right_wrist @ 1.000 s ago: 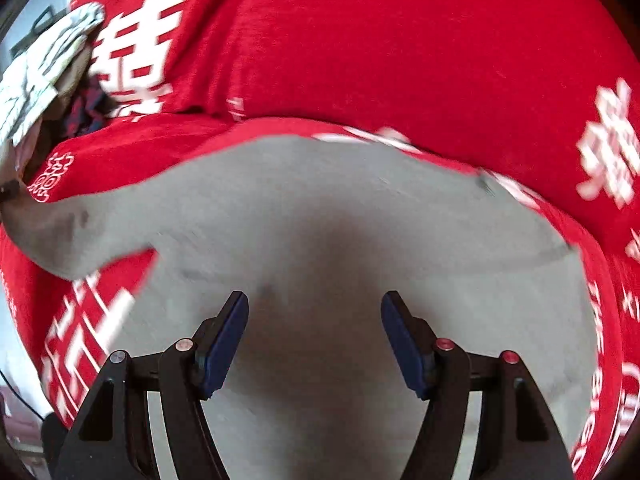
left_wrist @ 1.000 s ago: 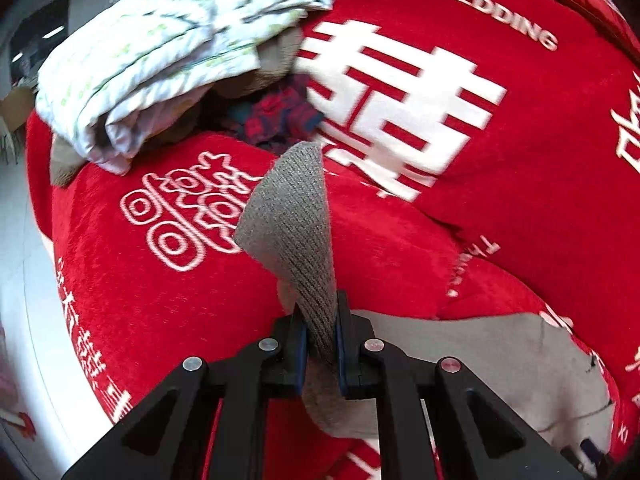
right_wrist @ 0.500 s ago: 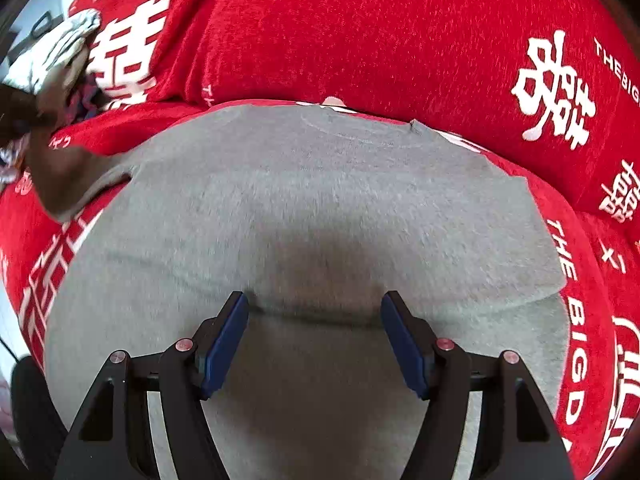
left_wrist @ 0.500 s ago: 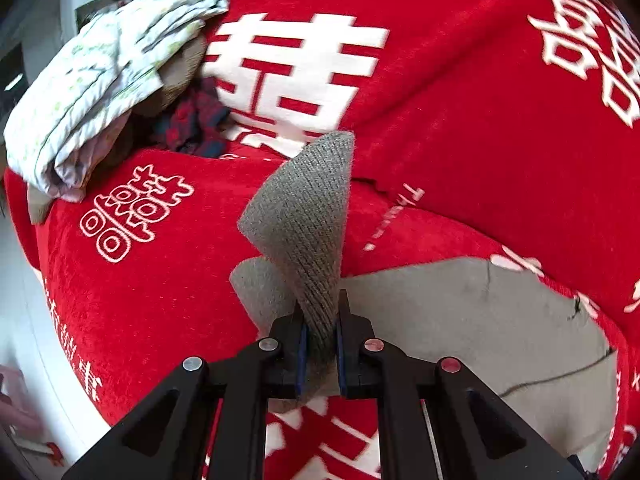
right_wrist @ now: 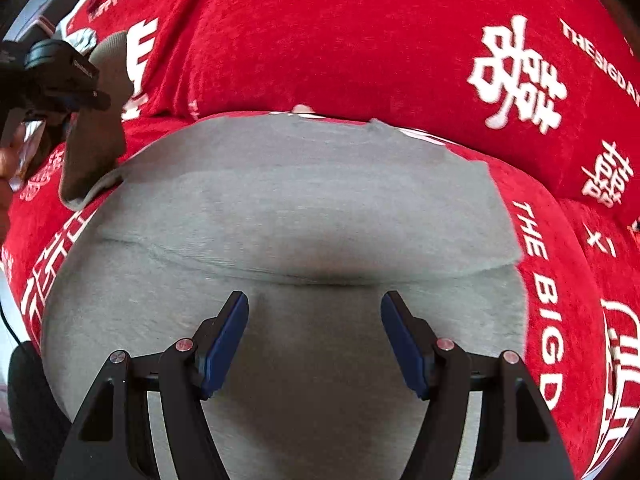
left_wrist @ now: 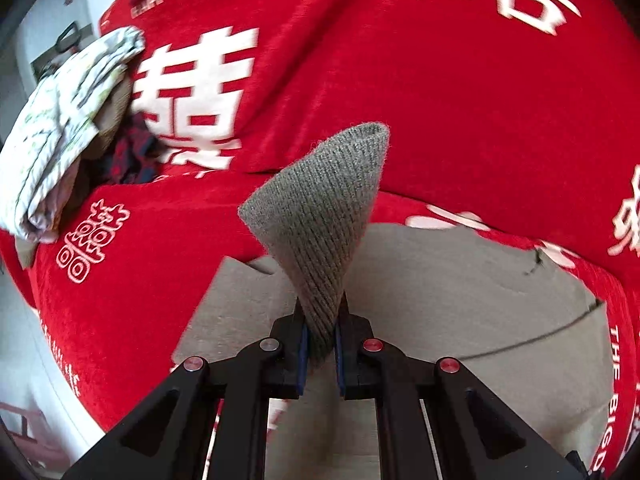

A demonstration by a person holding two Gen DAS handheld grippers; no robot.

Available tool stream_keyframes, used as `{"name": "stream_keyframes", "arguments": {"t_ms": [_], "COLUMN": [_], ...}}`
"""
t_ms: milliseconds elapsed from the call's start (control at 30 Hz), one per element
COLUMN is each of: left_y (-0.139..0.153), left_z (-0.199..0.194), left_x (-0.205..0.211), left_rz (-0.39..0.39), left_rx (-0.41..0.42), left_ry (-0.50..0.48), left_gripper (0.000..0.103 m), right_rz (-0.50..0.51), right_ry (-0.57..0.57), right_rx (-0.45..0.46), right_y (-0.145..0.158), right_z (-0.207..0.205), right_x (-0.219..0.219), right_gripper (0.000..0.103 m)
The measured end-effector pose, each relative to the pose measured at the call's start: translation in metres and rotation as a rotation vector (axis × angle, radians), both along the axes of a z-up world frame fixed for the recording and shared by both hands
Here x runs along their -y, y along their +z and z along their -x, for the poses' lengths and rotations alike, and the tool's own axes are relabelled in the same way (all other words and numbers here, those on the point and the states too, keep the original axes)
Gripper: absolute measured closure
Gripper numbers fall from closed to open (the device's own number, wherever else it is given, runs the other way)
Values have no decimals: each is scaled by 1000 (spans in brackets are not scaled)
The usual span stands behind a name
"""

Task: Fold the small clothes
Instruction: 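Lift the sleeve with the left tool and lay it across the sweater body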

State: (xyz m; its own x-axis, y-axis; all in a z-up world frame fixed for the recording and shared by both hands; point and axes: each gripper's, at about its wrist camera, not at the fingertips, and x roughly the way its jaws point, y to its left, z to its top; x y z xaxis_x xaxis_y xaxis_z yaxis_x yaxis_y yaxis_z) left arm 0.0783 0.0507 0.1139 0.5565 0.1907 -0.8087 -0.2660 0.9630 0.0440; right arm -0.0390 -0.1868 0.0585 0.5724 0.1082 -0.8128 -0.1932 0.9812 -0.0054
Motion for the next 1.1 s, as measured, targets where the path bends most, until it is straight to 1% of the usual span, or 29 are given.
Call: {"name": "stream_keyframes", "arguments": {"t_ms": [233, 367, 567, 867, 1100], "left_y": [-3, -4, -3, 4, -5], "left_z": [-7, -9, -11, -15, -14], "left_x": [58, 84, 121, 182, 235], "left_rz": [-34, -52, -68, -107, -121], "left_rx": [-17, -20, -24, -17, -30], "left_ry": [-74, -105, -141, -201, -273], "left_gripper": [91, 91, 91, 91, 91], "right_rz": [-35, -56, -73, -104, -127], "right_ry": [-56, -83, -112, -141, -168], "right_rx": [9, 15, 20, 40, 53], "right_y": [4, 7, 1, 0, 0], "right_z": [3, 2, 3, 3, 2], "right_x": [37, 55, 82, 113, 134], "right_gripper": [31, 31, 31, 31, 31]}}
